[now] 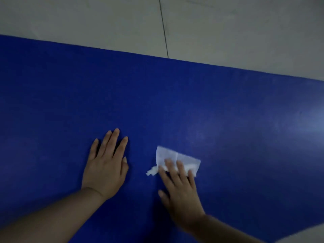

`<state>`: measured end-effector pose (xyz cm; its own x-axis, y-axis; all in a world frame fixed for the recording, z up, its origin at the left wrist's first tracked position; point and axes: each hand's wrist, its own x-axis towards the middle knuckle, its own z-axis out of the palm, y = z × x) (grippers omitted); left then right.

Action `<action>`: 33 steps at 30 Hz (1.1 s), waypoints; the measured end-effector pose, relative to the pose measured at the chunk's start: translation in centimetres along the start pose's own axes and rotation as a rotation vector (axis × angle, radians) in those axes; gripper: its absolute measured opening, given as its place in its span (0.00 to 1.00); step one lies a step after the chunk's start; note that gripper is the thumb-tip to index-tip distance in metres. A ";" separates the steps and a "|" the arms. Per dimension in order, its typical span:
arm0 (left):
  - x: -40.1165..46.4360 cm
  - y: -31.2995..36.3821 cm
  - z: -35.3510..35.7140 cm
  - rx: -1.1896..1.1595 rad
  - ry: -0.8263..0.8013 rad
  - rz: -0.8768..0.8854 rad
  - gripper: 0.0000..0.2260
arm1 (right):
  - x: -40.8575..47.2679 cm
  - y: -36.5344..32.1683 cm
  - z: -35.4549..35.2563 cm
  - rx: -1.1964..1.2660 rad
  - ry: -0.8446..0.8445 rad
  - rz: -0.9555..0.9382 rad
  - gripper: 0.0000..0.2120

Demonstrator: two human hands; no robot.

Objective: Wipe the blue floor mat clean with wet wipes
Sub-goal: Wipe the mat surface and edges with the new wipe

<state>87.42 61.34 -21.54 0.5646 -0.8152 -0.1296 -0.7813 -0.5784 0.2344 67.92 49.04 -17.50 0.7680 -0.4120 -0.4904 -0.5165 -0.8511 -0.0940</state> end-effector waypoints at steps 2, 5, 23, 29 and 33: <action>0.1 -0.1 -0.4 -0.001 -0.038 -0.005 0.26 | -1.5 -0.5 -0.4 -0.048 -0.039 -0.016 0.31; 0.3 -0.2 -0.5 -0.019 -0.074 0.004 0.26 | 0.6 -0.5 -2.2 -0.033 0.000 0.002 0.28; -5.1 3.9 -0.7 0.133 -0.309 -0.203 0.32 | 5.0 10.6 -2.3 0.249 0.367 -0.035 0.27; -3.4 4.0 -3.2 0.102 -0.562 -0.226 0.37 | 6.3 11.3 -1.5 0.305 0.253 -0.054 0.28; -2.3 4.8 -5.2 0.105 -0.760 -0.267 0.47 | 6.7 11.8 -2.0 0.306 0.103 -0.058 0.31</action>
<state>83.75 60.65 -15.12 0.4301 -0.4263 -0.7958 -0.6883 -0.7252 0.0165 67.75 35.62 -20.20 0.8258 -0.4093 -0.3879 -0.5484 -0.7434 -0.3830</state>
